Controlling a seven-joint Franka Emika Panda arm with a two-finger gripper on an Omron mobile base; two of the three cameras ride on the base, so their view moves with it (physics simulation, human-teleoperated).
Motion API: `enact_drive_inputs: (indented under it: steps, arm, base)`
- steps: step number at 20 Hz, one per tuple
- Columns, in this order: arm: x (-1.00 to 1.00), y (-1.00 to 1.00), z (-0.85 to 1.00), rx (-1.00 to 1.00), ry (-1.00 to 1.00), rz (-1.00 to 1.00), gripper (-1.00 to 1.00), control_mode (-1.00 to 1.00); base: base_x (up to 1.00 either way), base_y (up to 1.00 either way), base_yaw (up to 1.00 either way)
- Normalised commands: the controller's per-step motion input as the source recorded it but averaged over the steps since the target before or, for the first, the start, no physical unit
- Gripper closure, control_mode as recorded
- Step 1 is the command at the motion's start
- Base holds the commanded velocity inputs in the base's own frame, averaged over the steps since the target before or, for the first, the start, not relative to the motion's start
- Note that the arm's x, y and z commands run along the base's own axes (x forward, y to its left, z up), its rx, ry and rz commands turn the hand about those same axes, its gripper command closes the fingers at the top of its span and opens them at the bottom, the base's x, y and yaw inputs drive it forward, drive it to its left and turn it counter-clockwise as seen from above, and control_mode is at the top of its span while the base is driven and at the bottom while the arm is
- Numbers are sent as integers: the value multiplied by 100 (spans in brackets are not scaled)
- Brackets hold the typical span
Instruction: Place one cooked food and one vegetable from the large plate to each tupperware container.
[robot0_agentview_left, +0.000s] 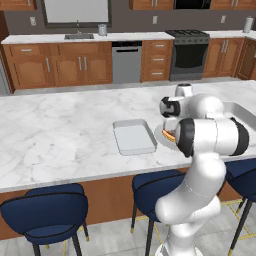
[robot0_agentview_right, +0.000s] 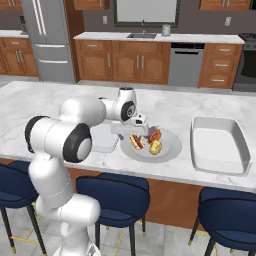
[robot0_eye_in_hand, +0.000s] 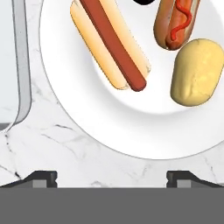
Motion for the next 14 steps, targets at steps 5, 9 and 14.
enact_drive_inputs:
  steps: [5,9,14]
  arm:
    - [28,0,-35,-1,0,3,-100,-100]
    - [47,-15,-20,0,0,3,-100,-100]
    - [41,-8,-11,0,0,4,-100,-100]
  base:
    - [0,0,0]
    - [0,0,0]
    - [0,0,0]
